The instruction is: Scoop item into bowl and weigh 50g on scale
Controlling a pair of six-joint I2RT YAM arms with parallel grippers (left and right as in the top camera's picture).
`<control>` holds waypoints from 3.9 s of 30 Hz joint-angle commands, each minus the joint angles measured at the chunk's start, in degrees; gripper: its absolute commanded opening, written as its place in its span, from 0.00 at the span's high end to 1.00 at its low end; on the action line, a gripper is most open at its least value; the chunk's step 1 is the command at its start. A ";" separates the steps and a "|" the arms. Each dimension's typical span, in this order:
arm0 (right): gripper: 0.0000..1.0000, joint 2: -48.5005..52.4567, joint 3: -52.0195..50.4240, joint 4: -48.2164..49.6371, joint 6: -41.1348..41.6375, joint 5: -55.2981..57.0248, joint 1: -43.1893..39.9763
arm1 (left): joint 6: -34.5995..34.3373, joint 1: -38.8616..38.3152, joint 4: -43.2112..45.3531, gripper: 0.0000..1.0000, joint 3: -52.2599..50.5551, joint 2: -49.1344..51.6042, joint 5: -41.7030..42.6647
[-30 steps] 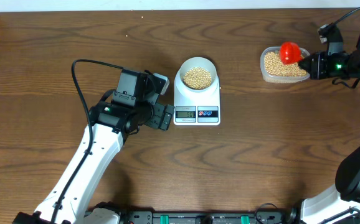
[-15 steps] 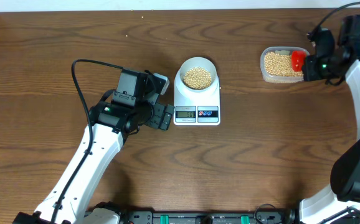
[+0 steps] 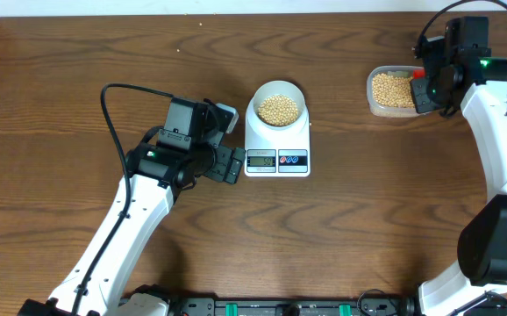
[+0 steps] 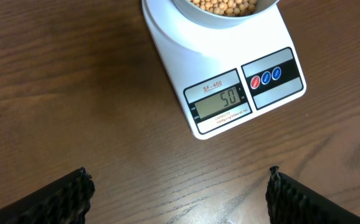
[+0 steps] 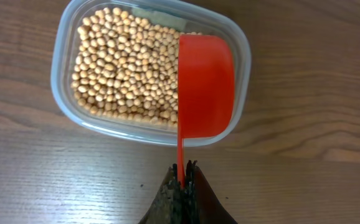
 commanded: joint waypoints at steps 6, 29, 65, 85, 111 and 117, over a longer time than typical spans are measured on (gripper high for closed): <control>0.99 -1.01 0.81 3.06 11.26 -3.39 0.50 | 0.17 0.20 0.02 0.09 -0.24 0.11 0.48; 0.98 -0.57 -0.28 5.31 32.79 -11.21 0.48 | 0.17 0.20 0.02 0.09 -0.24 0.11 0.48; 0.56 -0.57 -6.40 11.23 60.28 -11.23 0.35 | 0.17 0.20 0.02 0.09 -0.24 0.11 0.48; 0.12 -0.57 -6.40 4.33 41.35 -18.78 0.28 | 0.17 0.20 0.02 0.09 -0.24 0.11 0.48; 0.01 -3.26 -5.49 25.97 11.37 -22.95 -7.04 | 0.17 0.20 0.00 0.09 -0.24 0.11 0.48; 0.01 -3.26 -5.49 32.50 11.39 -9.33 -7.23 | 0.17 0.20 0.02 0.09 -0.24 0.11 0.48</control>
